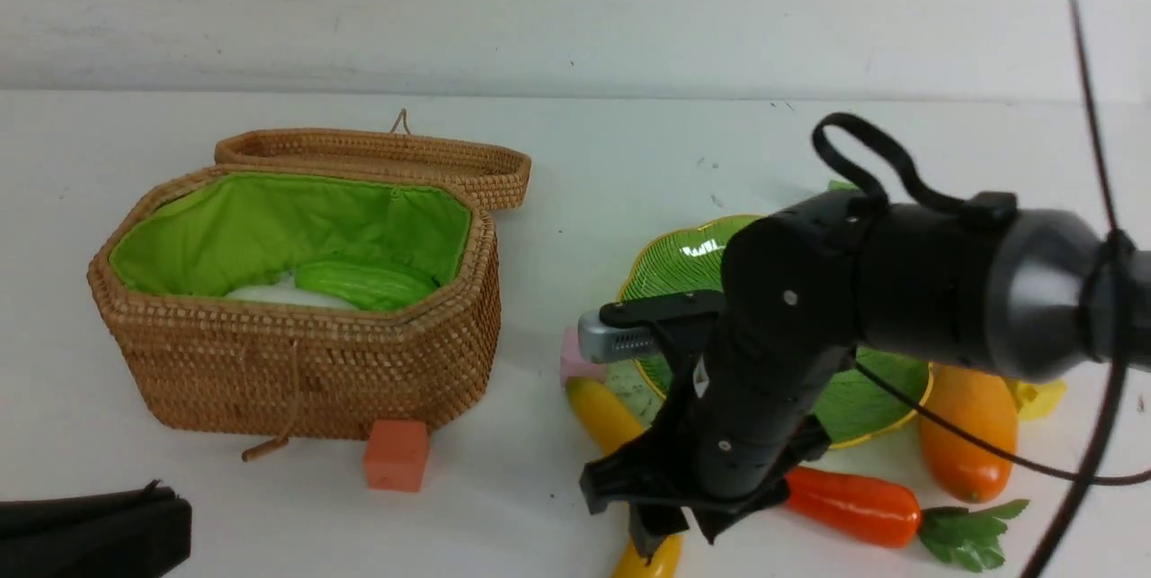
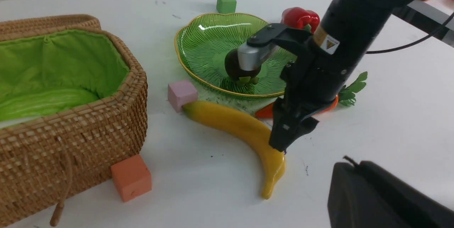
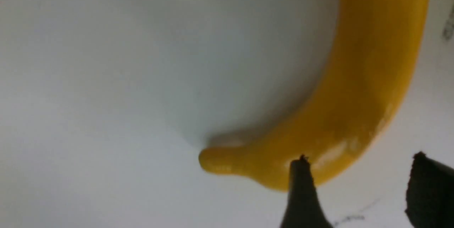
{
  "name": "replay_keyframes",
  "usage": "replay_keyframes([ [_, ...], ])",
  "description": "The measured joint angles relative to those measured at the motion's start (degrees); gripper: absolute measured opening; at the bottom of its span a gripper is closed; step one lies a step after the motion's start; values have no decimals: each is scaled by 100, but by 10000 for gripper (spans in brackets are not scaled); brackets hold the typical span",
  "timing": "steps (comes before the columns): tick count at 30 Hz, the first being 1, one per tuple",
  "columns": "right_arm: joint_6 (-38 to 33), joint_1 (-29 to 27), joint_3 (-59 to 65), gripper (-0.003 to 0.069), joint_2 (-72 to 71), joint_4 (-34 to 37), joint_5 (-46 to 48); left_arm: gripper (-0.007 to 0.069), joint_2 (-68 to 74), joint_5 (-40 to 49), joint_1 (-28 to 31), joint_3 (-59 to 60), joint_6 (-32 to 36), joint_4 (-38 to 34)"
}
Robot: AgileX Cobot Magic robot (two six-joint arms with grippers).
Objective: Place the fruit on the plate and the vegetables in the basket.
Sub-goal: Use the right arm to grab a banana and put it into the right plate
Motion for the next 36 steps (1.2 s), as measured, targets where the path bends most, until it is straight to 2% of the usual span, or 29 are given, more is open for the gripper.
replay_keyframes([
  [2, 48, 0, -61, 466, 176, -39, -198, -13, 0, 0, 0, 0, 0, 0],
  [7, 371, 0, -79, 473, 459, -351, -491, -13, 0, 0, 0, 0, 0, -5],
  [10, 621, 0, -79, 448, 594, -525, -589, -13, 0, 19, 0, 4, 0, -5],
  [16, 761, 0, -89, 328, 687, -580, -623, -13, 0, 39, 0, 4, 0, -5],
  [23, 691, 0, -89, 327, 629, -580, -442, -13, 0, 45, 0, 4, 0, -5],
  [26, 642, 0, -89, 327, 398, -580, -217, -13, 0, 45, 0, 4, 0, -5],
  [36, 489, 0, -89, 327, -1708, -646, 592, -13, 0, 44, 0, 4, 0, -21],
])
